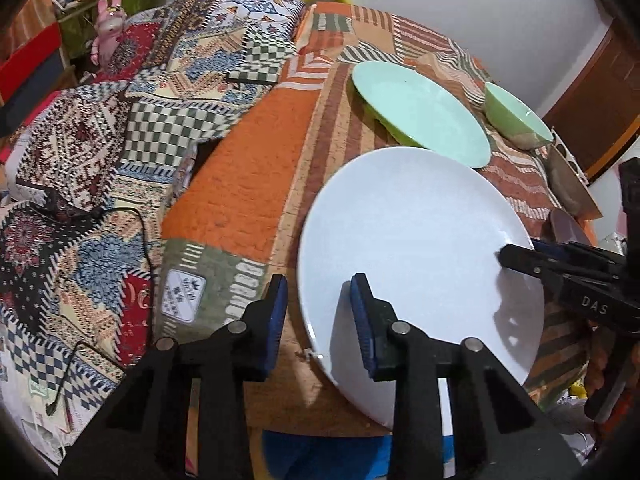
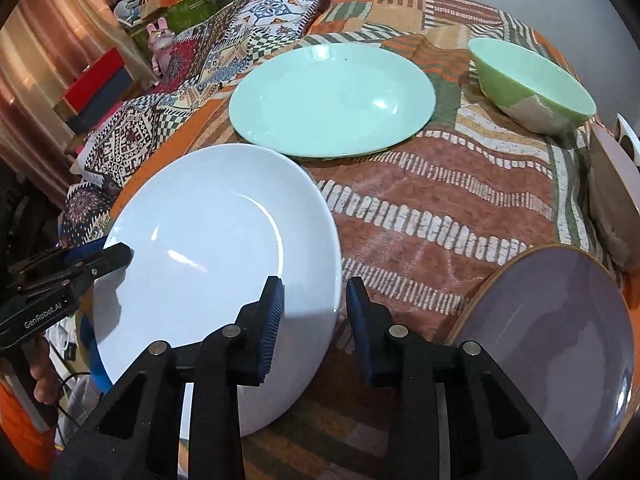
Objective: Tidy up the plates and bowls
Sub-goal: 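Close both grippers on the white plate rim, then lift the white plate with both grippers over the dark purple plate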
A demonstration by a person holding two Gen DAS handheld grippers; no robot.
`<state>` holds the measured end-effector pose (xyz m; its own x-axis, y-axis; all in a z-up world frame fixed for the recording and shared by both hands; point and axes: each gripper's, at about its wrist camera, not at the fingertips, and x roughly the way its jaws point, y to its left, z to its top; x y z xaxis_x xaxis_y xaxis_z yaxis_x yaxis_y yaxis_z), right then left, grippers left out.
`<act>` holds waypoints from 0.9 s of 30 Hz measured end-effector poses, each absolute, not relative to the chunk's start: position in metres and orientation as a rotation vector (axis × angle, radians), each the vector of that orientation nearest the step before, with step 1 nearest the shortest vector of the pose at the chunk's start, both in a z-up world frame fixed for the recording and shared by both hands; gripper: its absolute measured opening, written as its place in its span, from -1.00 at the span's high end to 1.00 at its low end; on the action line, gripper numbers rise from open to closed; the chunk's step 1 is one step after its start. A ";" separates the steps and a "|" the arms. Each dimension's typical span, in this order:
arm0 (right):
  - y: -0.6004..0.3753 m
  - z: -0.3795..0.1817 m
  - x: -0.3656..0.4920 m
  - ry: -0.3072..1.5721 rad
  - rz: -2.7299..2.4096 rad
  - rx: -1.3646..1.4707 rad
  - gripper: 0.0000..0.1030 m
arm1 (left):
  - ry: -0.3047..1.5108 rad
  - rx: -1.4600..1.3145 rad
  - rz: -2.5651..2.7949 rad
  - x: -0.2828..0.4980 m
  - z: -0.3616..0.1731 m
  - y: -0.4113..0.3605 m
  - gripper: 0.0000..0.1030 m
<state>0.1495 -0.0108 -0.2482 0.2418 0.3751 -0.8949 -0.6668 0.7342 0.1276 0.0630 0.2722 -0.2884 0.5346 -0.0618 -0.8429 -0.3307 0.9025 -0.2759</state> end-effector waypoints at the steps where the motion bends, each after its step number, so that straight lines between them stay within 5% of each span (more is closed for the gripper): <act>1: -0.009 -0.249 0.150 1.120 0.733 -0.307 0.38 | 1.002 -0.444 0.159 0.064 -0.289 0.272 0.38; 27: -0.030 -0.205 0.140 1.016 0.808 -0.173 0.49 | 0.930 -0.387 0.198 0.051 -0.226 0.244 0.41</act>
<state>0.1399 -0.0297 -0.2048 0.2714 0.5199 -0.8100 -0.6719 0.7049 0.2273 0.0511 0.2437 -0.2260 0.5861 0.0000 -0.8103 -0.3298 0.9134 -0.2385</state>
